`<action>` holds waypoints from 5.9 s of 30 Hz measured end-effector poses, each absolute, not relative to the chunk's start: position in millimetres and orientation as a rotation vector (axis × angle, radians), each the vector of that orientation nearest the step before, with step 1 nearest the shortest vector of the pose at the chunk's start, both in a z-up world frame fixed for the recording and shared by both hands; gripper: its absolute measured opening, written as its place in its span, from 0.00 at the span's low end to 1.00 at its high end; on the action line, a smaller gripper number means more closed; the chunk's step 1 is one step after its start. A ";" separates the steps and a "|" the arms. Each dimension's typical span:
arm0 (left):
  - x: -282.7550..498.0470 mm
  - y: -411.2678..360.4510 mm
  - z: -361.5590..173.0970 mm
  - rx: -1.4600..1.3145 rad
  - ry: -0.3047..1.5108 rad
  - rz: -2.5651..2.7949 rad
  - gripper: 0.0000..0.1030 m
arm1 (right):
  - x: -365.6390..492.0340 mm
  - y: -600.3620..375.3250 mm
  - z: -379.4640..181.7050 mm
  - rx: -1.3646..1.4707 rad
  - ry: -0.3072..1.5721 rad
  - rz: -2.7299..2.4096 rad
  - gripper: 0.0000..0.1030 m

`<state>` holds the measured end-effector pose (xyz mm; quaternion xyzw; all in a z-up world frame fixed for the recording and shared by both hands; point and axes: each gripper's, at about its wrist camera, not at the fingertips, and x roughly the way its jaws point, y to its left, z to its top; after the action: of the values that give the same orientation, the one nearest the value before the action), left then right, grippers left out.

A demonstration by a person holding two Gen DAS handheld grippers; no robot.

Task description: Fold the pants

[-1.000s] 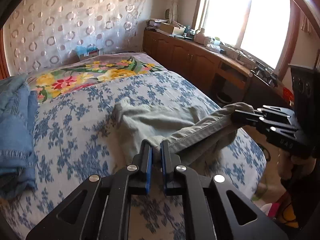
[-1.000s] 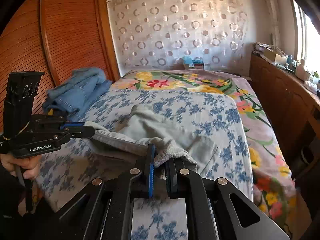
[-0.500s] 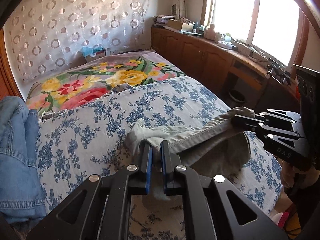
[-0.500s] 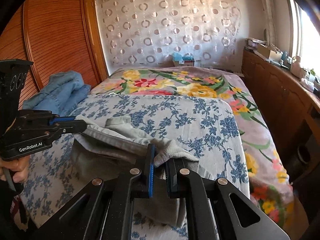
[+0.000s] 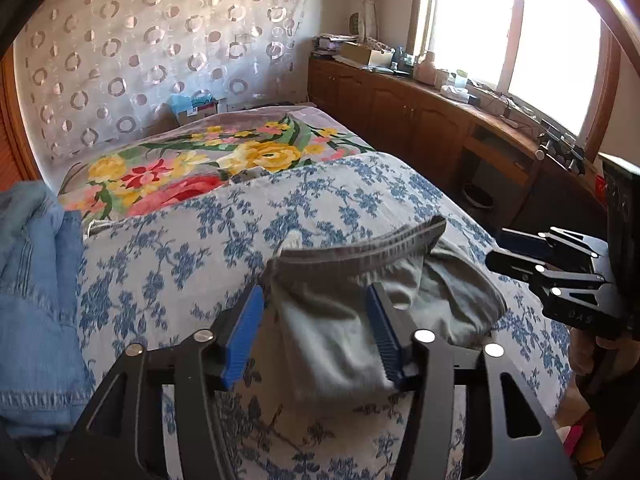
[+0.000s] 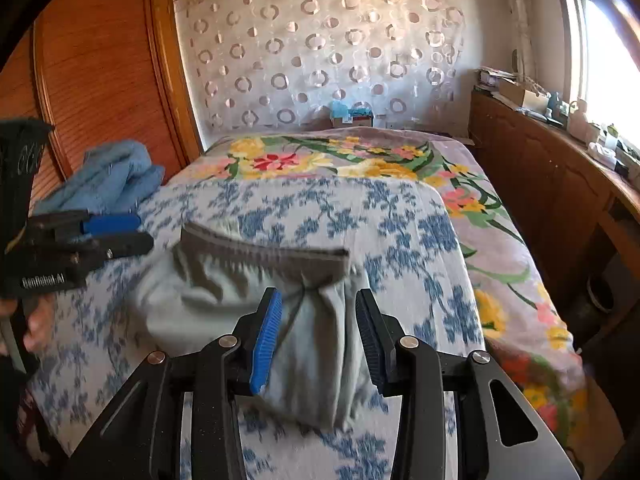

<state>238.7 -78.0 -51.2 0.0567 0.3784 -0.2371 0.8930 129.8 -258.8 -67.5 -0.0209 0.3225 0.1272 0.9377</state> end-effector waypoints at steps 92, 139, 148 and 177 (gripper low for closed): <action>133.9 -45.9 -88.2 0.135 0.807 -0.484 0.74 | 51.4 -258.6 -63.4 -0.094 0.729 0.349 0.28; 189.0 -62.1 -103.9 0.127 0.838 -0.489 0.18 | 109.7 -253.8 -101.1 -0.060 0.757 0.329 0.49; 202.9 -56.1 -103.8 0.079 0.868 -0.450 0.21 | 104.9 -254.4 -101.9 -0.065 0.746 0.327 0.49; 194.6 -45.2 -117.1 0.094 0.881 -0.420 0.64 | 88.9 -276.7 -88.4 -0.022 0.782 0.317 0.54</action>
<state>194.6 -45.2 -117.1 0.0450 0.4230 -0.2016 0.8822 88.9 -276.7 -88.4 -0.0107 0.3794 0.1540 0.9123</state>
